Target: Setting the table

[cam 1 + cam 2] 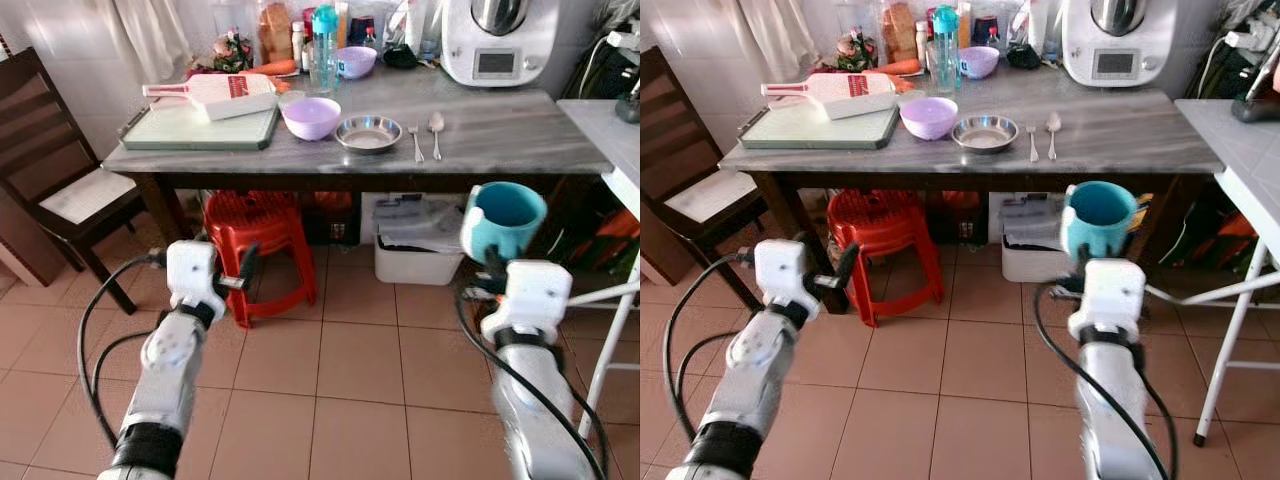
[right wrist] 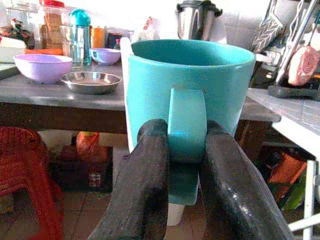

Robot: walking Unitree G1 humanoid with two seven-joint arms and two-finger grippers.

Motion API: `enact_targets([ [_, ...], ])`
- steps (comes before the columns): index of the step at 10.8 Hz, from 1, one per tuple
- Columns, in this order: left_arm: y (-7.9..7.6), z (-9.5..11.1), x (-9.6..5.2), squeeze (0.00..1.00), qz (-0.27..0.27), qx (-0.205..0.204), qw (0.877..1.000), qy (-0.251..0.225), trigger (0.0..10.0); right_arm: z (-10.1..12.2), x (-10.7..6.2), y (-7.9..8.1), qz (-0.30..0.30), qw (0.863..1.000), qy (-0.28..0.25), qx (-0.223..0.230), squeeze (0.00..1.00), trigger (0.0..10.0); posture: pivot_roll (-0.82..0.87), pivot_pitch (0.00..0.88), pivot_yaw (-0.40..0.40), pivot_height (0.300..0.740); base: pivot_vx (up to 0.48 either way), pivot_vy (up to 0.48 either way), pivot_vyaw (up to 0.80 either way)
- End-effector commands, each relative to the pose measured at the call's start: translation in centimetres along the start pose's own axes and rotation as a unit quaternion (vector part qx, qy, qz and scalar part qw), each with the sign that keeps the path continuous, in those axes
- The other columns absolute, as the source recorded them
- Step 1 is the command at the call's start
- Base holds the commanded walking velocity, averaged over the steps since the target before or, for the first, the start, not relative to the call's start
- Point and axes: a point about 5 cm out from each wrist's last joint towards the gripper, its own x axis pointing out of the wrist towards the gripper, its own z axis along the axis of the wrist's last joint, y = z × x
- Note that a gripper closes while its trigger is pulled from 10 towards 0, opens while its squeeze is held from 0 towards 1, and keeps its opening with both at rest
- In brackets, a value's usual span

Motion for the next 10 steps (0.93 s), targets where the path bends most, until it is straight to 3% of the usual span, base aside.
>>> enact_targets([
  [1,0.1,0.5,-0.1,0.00,-0.005,0.005,1.000,-0.010,10.0,0.5,-0.5,-0.1,-0.001,1.000,-0.008,-0.002,0.00,10.0,0.00,0.000,0.056,0.740,0.289,0.000,0.00],
  [10,-1.8,0.3,-1.0,0.00,-0.059,-0.022,0.998,0.000,10.0,0.4,-1.0,0.0,-0.003,1.000,0.003,0.001,0.00,10.0,-0.01,0.000,0.059,0.740,0.339,0.000,0.00],
])
